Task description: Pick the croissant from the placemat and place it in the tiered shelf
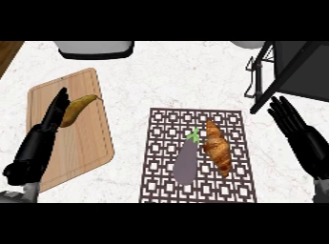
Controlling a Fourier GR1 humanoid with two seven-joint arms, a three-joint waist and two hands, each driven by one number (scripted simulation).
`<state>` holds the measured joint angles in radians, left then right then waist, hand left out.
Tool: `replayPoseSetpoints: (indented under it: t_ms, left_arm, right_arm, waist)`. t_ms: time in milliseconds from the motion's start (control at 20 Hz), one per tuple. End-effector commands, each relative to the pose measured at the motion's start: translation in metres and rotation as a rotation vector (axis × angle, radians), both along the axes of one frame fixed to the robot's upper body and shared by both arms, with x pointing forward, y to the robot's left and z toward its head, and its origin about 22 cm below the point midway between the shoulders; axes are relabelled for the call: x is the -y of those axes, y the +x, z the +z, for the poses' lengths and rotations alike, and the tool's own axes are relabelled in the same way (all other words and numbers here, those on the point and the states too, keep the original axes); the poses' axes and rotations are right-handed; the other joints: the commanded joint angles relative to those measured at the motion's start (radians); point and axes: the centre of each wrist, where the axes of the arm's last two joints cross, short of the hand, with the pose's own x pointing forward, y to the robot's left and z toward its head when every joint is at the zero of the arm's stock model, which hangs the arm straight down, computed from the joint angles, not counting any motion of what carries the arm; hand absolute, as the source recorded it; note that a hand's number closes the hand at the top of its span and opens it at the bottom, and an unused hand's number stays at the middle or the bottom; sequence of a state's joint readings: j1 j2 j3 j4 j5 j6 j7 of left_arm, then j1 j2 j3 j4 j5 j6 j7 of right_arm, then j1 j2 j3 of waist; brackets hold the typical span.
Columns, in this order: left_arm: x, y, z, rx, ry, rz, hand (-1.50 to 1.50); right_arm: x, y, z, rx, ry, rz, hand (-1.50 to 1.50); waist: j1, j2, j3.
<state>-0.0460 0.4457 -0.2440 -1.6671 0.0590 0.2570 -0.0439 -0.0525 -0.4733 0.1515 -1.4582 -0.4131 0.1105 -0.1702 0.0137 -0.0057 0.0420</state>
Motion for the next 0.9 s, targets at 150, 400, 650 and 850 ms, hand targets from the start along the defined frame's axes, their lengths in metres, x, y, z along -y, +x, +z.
replayPoseSetpoints:
  t_ms: [150,400,650,850]
  left_arm:
    - [-0.021,-0.010,-0.036,-0.329,-0.167,0.187,0.00]
    - [-0.018,-0.020,-0.064,-0.558,-0.320,0.218,0.00]
    - [-0.025,-0.001,-0.075,-0.615,-0.333,0.211,0.00]
    - [-0.042,-0.006,-0.077,-0.606,-0.327,0.215,0.00]
  right_arm:
    - [0.036,0.011,0.048,0.236,-0.144,-0.225,1.50]
    - [0.086,-0.014,0.018,-0.077,-0.434,-0.560,1.50]
    - [0.075,-0.028,0.012,0.012,-0.353,-0.433,-1.50]
    - [0.056,-0.032,0.042,0.026,-0.364,-0.205,-1.50]
  waist:
    - [-0.032,0.005,-0.044]
    - [-0.027,0.016,-0.045]
    - [-0.024,0.006,-0.042]
    - [-0.028,0.005,-0.044]
